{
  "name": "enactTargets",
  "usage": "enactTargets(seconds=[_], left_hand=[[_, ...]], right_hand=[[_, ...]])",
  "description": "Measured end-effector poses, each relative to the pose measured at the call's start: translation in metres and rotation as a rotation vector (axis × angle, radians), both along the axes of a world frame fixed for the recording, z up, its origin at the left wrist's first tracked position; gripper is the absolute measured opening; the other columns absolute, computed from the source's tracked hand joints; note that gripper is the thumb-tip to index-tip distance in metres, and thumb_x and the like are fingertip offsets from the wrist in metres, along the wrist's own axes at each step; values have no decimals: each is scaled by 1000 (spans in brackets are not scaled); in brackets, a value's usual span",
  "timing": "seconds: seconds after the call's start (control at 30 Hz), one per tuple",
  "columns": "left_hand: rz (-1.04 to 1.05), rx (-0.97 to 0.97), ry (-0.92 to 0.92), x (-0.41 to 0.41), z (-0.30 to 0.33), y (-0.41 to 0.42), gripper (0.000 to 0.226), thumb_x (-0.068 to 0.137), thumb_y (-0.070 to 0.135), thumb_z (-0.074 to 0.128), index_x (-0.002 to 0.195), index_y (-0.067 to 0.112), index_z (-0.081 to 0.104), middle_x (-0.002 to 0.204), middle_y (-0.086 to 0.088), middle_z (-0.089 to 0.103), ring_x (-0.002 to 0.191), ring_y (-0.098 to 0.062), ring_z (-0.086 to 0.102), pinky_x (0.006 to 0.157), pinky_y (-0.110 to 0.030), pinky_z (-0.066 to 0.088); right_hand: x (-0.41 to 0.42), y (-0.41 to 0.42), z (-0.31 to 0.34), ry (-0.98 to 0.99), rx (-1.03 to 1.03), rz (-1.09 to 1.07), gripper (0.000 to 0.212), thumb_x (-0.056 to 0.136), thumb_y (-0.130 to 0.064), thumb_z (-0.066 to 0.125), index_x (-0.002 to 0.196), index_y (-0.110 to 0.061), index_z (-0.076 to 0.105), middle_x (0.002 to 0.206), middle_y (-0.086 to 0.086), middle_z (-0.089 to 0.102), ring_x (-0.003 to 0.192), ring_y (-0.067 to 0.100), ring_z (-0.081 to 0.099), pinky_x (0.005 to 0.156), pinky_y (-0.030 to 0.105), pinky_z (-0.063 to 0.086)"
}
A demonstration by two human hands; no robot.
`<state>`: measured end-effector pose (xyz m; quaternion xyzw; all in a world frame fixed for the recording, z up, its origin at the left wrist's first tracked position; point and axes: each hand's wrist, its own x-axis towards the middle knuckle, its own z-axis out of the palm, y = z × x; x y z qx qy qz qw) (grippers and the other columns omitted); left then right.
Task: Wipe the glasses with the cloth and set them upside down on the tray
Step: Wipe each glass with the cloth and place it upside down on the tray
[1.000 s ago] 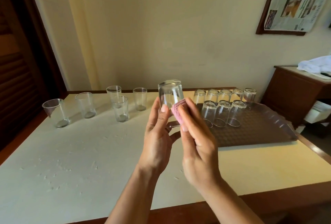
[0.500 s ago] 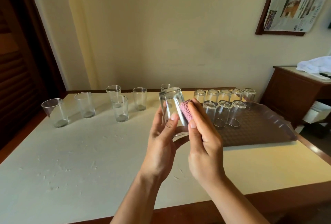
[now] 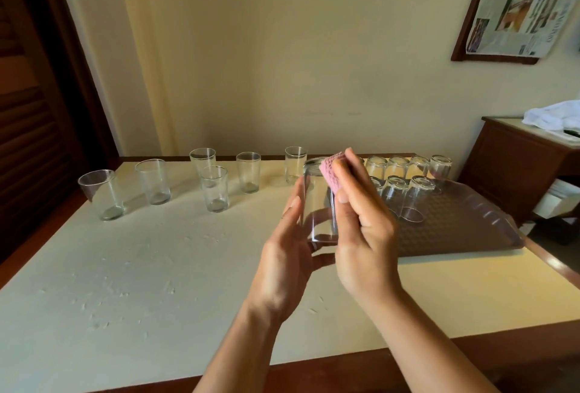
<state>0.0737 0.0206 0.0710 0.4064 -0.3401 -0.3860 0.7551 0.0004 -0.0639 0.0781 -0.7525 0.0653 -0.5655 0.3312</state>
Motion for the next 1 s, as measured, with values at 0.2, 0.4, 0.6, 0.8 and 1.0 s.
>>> enactTargets(seconds=[0.2, 0.4, 0.6, 0.8, 1.0], left_hand=[[149, -59, 75, 7, 1, -4, 66, 95, 35, 60, 158, 24, 41, 121, -3, 75, 87, -16, 70, 76, -33, 59], [10, 30, 7, -1, -2, 0, 55, 100, 51, 51, 154, 46, 43, 140, -5, 67, 112, -26, 71, 98, -50, 56], [108, -42, 69, 7, 3, 0, 55, 101, 43, 58, 154, 31, 48, 133, -11, 70, 112, -29, 69, 102, -54, 53], [3, -22, 48, -2, -1, 1, 49, 102, 55, 43, 150, 50, 48, 128, -19, 67, 101, -30, 61, 91, -48, 52], [111, -62, 90, 10, 2, -2, 59, 99, 37, 61, 156, 31, 44, 129, -9, 71, 98, -26, 64, 87, -42, 57]], right_hand=[[-5, 16, -16, 39, -40, 31, 39, 103, 0, 47, 141, 3, 54, 157, 14, 44, 148, 19, 42, 119, 32, 37], [1, 0, 0, -25, 24, 8, 39, 104, 1, 45, 143, -4, 48, 156, 17, 44, 148, 12, 40, 119, 24, 34], [-6, 17, -18, 32, -10, 54, 39, 102, 2, 47, 141, 4, 53, 158, 15, 41, 148, 22, 41, 118, 34, 38], [1, 1, 0, -33, 24, 45, 39, 105, -2, 44, 144, -3, 50, 159, 12, 40, 148, 22, 42, 116, 50, 42], [-8, 18, -19, 16, 12, 82, 40, 103, 0, 45, 143, 1, 52, 160, 13, 40, 149, 23, 40, 119, 35, 38]])
